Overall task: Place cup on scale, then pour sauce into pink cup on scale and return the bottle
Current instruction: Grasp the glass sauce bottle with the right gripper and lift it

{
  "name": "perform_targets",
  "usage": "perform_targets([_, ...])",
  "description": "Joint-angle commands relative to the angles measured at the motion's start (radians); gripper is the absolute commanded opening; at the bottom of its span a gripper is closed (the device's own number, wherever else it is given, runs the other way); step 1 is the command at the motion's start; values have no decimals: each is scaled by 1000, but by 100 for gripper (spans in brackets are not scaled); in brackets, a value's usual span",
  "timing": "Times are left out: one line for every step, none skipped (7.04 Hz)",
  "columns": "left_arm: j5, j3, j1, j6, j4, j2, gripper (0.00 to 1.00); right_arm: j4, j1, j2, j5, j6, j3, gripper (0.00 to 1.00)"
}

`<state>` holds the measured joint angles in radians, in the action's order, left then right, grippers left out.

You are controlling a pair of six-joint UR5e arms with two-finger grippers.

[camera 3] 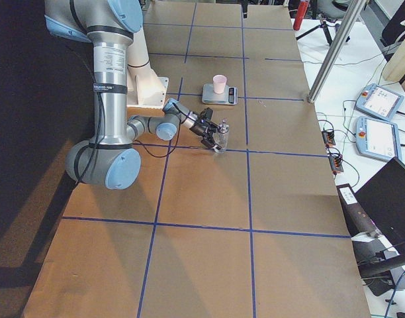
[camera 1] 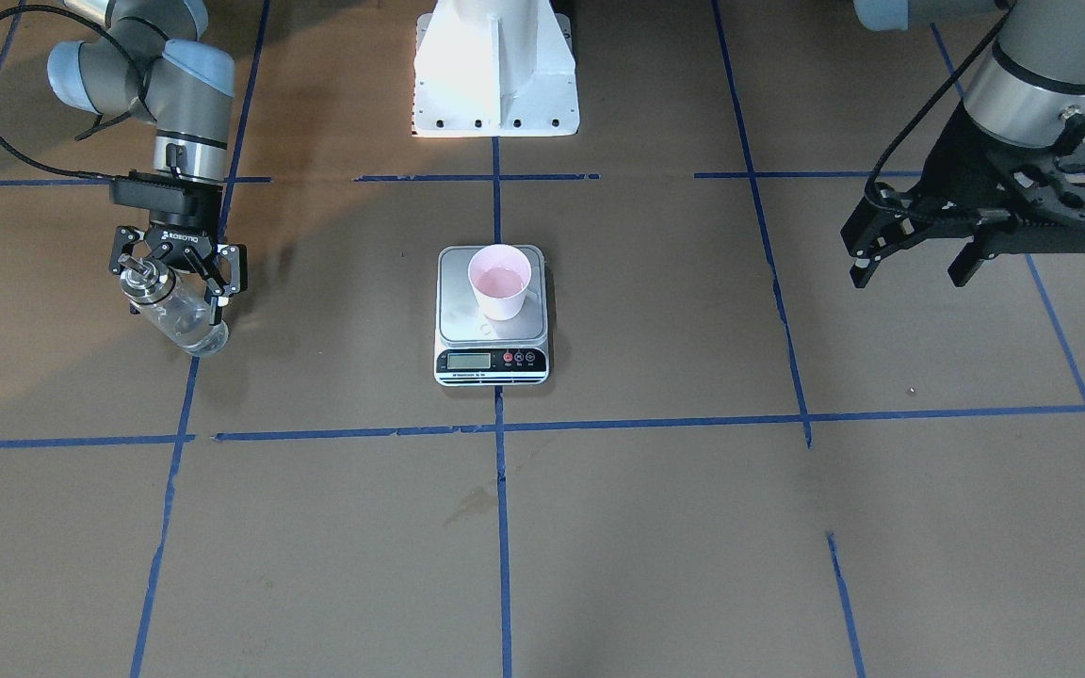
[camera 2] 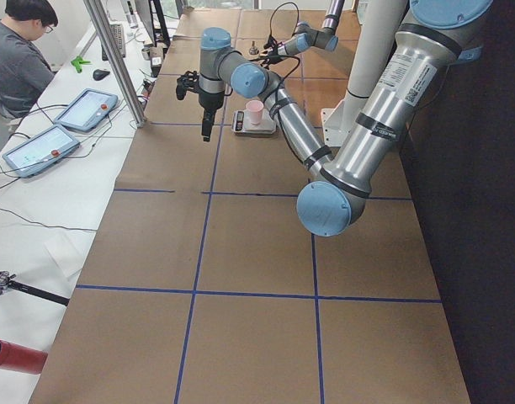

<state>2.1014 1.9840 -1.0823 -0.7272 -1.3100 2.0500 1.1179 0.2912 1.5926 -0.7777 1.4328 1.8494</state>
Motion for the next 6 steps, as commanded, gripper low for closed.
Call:
perform_targets([2, 1, 1, -14, 0, 1, 100, 0, 16, -32, -3, -26, -1, 1])
perform_targets([3, 1, 1, -15, 0, 1, 100, -3, 26, -36, -9, -57, 5, 0])
perform_targets([3, 1, 1, -15, 0, 1, 100, -47, 48, -71, -17, -212, 14, 0])
perform_targets([3, 6, -1, -8, 0, -2, 100, -52, 54, -81, -37, -333, 36, 0])
perform_targets([3, 19, -2, 3, -3, -28, 100, -44, 52, -95, -63, -404, 86, 0])
perform_targets([2, 25, -2, 17, -8, -49, 100, -37, 60, -97, -90, -519, 123, 0])
